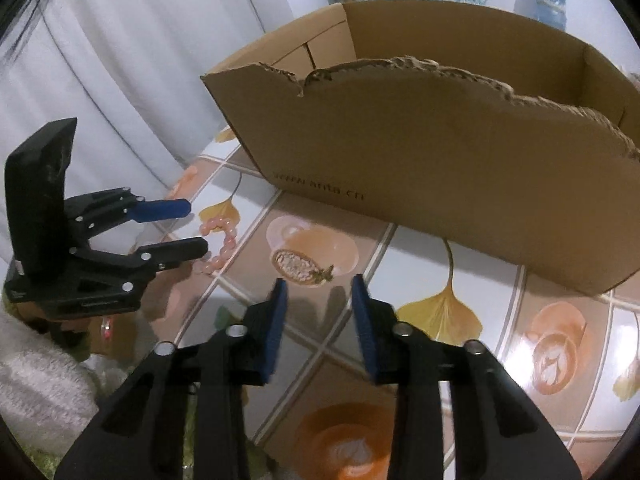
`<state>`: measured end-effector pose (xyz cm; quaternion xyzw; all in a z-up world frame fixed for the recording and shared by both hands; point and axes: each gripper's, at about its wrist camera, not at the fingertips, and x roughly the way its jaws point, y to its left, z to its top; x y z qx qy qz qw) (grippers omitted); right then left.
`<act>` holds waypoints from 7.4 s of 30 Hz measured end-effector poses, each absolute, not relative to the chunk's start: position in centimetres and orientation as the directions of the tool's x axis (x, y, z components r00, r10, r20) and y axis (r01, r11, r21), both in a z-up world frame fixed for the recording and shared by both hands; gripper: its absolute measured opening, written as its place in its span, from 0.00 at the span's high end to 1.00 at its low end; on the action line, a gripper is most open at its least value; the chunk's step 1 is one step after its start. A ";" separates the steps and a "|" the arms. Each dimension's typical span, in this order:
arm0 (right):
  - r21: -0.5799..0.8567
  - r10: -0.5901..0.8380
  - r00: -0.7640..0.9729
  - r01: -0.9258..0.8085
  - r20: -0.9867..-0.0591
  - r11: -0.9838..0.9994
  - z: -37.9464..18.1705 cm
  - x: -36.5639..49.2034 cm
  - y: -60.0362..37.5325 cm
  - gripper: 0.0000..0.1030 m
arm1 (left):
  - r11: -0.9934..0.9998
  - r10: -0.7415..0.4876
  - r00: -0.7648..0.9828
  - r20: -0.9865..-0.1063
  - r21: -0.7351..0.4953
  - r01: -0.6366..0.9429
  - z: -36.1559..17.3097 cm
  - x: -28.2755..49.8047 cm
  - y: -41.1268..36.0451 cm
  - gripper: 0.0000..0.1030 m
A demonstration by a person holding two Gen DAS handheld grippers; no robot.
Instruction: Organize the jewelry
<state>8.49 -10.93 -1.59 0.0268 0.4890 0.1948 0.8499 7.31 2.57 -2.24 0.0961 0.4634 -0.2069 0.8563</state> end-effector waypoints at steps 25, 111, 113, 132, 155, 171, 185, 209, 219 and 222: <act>0.058 0.226 0.469 -0.346 -0.854 0.936 -2.5 8.9 -8.4 0.91 | 0.897 -0.222 0.474 -0.852 0.012 0.442 -3.2 7.5 2.5 0.68; 0.340 0.396 0.449 -0.204 -0.801 0.918 9.3 23.3 -26.2 0.57 | 0.703 -0.549 0.182 -0.816 -0.332 0.629 3.6 21.5 -8.7 0.92; 0.294 0.358 0.478 -0.207 -0.802 0.933 9.7 22.8 -26.2 0.54 | 0.736 -0.505 0.203 -0.839 -0.295 0.610 3.3 21.8 -8.5 0.91; 0.323 0.268 0.796 -0.097 -0.543 0.941 11.9 11.0 -27.9 0.34 | 0.868 -0.390 0.645 -0.657 -0.029 0.495 10.0 13.9 -3.7 0.31; -0.129 -0.166 0.764 0.109 -0.623 0.986 8.9 7.2 -19.6 0.08 | 0.985 -0.070 0.828 -0.556 0.095 0.147 9.0 10.8 -3.4 0.08; -0.021 -0.161 0.621 0.227 -0.767 0.974 8.0 7.4 -21.2 0.07 | 0.992 0.014 0.697 -0.717 0.095 0.078 8.4 9.9 -4.9 0.08; -0.062 -0.163 0.559 0.194 -0.813 0.979 6.0 7.9 -19.0 0.07 | 0.999 0.007 0.603 -0.798 0.032 0.030 6.1 10.4 -4.7 0.08; -0.052 -0.163 0.547 0.213 -0.821 0.976 5.8 8.9 -19.4 0.07 | 0.999 -0.020 0.560 -0.829 0.004 0.042 5.1 11.3 -5.1 0.08; -0.055 -0.167 0.546 0.215 -0.821 0.975 5.8 9.1 -19.6 0.07 | 0.999 -0.034 0.546 -0.837 -0.009 0.048 4.7 11.5 -5.3 0.08; -0.057 -0.170 0.543 0.218 -0.822 0.974 5.7 9.1 -19.6 0.07 | 0.999 -0.040 0.539 -0.841 -0.016 0.050 4.5 11.4 -5.3 0.08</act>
